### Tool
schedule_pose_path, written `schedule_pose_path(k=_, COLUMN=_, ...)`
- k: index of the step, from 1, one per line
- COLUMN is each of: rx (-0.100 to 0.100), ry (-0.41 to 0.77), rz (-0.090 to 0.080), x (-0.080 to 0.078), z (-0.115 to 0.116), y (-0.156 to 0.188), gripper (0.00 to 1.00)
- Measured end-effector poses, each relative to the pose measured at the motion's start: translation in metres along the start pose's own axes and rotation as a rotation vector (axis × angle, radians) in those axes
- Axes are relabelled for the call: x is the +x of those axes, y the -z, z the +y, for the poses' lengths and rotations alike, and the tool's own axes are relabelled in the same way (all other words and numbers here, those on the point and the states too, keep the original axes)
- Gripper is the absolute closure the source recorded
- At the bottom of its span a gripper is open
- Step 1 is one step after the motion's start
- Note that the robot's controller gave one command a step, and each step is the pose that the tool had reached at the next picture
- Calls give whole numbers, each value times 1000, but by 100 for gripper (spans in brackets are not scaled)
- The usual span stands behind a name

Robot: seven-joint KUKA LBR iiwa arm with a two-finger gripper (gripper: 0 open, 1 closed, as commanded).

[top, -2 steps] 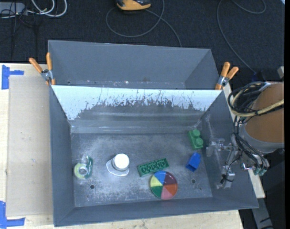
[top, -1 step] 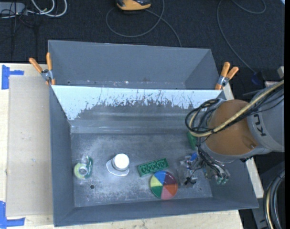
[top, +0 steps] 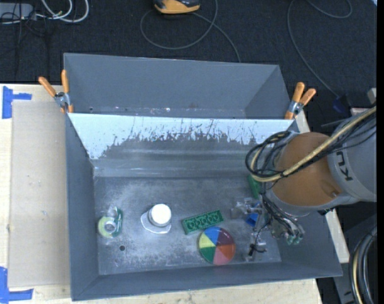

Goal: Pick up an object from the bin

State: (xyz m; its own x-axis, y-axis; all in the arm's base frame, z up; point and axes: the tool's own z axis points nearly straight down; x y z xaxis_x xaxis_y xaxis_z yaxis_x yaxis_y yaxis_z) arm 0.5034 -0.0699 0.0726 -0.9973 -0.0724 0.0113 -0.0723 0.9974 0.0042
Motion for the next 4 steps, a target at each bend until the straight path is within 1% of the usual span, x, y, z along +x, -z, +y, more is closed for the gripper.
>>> schedule_pose_path(k=2, rx=0, ry=1, rz=0, x=0, z=0, y=0, gripper=0)
schedule_pose_path(k=3, rx=-1, ry=62, rz=1, x=-15, z=-7, y=25, gripper=0)
schedule_pose_path(k=4, rx=1, ry=118, rz=-4, x=-29, z=-14, y=48, gripper=0)
